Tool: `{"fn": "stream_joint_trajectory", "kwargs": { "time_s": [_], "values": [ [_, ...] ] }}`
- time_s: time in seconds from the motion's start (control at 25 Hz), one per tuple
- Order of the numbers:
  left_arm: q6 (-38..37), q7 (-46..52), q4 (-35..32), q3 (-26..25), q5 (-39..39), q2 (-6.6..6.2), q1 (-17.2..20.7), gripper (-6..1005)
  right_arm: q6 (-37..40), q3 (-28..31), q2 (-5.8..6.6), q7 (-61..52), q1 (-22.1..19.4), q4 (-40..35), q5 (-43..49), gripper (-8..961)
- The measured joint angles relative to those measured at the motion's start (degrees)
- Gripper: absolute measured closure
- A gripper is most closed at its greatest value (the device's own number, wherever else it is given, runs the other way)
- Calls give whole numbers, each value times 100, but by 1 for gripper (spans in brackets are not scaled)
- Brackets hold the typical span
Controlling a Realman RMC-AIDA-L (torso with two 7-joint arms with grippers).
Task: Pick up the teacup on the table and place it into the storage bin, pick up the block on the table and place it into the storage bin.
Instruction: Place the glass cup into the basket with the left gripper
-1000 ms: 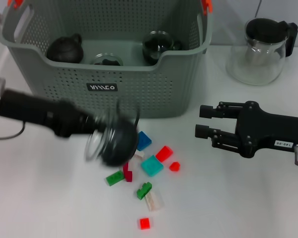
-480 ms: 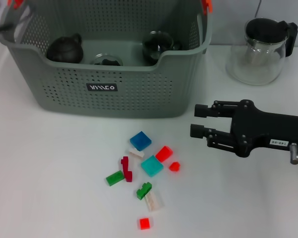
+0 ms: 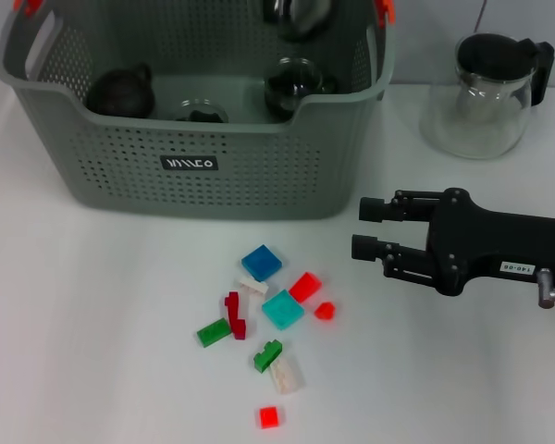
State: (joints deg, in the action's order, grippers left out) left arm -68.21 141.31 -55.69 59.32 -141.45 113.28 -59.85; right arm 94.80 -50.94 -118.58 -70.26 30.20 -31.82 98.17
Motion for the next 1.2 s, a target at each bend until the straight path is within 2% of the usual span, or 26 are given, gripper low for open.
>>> {"fn": "stream_joint_trajectory", "kwargs": {
  "time_s": [0.12,0.2,0.32,0.4,0.44,0.8,1.0,1.2],
  "values": [
    [477,456,73,559,-1596,273,-284,957,-3,-1,-8,-1,0,0,1,436],
    [762,664,296,1062,-2281,377,-381,958,-11,10,-14,-2,0,0,1,436],
    [1171,939,690,1772,-2516,324,-427,957,-12,36,-19,-4,-5,1,-1,436],
    [1366,1030,896,1934,-2475,288,-434,955,6,40,-23,-5,-6,0,-2,436],
    [1525,1032,1166,1950,-2433,242,-443,954,14,39,-24,-5,-4,0,-1,436],
    [1942,1014,1875,1765,-2329,132,-444,946,14,41,-25,-5,-21,0,-13,435],
    [2187,1053,2085,1628,-2286,173,-445,941,-6,40,-25,-5,-23,0,-3,436],
    [2379,1084,2265,1271,-2261,230,-465,937,0,40,-23,-6,-36,0,0,436]
  ]
}}
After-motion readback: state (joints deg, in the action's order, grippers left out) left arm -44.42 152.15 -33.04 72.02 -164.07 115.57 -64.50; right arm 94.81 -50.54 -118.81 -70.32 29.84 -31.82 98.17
